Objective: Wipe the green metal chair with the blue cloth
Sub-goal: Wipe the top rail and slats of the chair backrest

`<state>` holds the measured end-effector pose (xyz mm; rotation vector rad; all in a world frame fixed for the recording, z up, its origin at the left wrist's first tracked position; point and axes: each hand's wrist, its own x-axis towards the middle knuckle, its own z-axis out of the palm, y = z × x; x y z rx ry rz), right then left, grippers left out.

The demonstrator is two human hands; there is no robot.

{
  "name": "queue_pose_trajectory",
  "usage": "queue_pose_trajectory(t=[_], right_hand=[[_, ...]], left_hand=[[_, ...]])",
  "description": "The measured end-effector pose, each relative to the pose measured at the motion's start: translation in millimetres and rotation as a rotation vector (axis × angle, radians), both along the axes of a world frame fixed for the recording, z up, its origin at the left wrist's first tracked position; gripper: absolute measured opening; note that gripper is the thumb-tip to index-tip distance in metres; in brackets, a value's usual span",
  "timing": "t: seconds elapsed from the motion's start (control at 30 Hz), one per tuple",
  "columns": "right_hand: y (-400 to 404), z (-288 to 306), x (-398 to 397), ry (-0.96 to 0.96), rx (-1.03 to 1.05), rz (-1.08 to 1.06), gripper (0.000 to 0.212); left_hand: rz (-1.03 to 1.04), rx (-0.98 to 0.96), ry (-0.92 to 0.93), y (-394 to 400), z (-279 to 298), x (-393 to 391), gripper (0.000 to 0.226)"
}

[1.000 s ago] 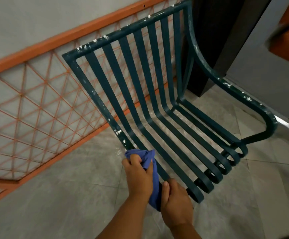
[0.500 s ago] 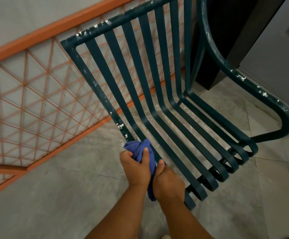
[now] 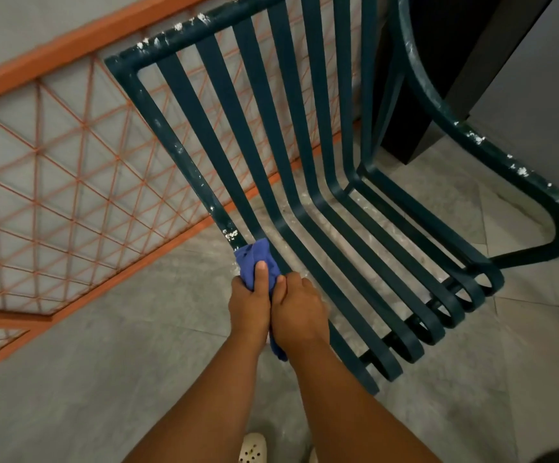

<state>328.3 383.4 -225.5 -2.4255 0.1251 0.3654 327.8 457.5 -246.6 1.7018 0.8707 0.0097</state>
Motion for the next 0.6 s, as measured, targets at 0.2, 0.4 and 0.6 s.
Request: queue_pose_trajectory(t=[0.2, 0.4, 0.6], right_hand=[[-1, 3, -8, -0.108, -0.021, -0.005, 0.047], [-6, 4, -12, -0.177, 0.058, -0.040, 0.045], [-3, 4, -11, -0.158, 0.030, -0.031, 0.045]], left_hand=[[0.008, -0.145, 0.192, 5, 6, 8, 0.057], [0.107, -0.119, 0.049, 7, 12, 30, 0.031], [-0.099, -0.142, 0.041, 3, 0, -1, 0.049]])
